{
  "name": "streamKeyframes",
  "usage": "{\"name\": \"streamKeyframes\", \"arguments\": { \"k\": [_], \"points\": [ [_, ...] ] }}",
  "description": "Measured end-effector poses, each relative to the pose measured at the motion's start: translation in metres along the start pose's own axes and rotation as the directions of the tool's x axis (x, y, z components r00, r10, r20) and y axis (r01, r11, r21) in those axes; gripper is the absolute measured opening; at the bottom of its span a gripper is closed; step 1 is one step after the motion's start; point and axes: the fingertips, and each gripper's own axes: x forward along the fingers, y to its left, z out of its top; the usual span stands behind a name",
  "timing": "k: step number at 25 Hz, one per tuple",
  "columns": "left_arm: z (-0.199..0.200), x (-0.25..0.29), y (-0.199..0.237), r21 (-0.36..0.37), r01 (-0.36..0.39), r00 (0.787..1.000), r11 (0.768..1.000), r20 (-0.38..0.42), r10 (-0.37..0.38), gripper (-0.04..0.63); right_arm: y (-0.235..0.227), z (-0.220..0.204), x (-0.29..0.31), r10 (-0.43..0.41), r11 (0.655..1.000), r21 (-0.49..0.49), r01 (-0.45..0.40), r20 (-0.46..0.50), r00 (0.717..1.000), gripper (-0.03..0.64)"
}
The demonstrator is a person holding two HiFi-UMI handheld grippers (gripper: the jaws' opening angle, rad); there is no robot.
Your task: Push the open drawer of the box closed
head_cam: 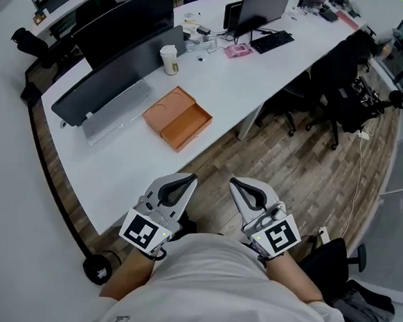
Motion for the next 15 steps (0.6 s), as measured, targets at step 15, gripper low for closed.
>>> {"name": "streamKeyframes", "arguments": {
  "k": [15],
  "points": [
    [0.018, -0.050, 0.150, 0.023, 0.033, 0.999, 0.999, -0.029, -0.033, -0.002, 0.019, 0.032, 0.169, -0.010, 1.000, 0.001, 0.010, 0.008, 1.000, 0.002]
  ]
}}
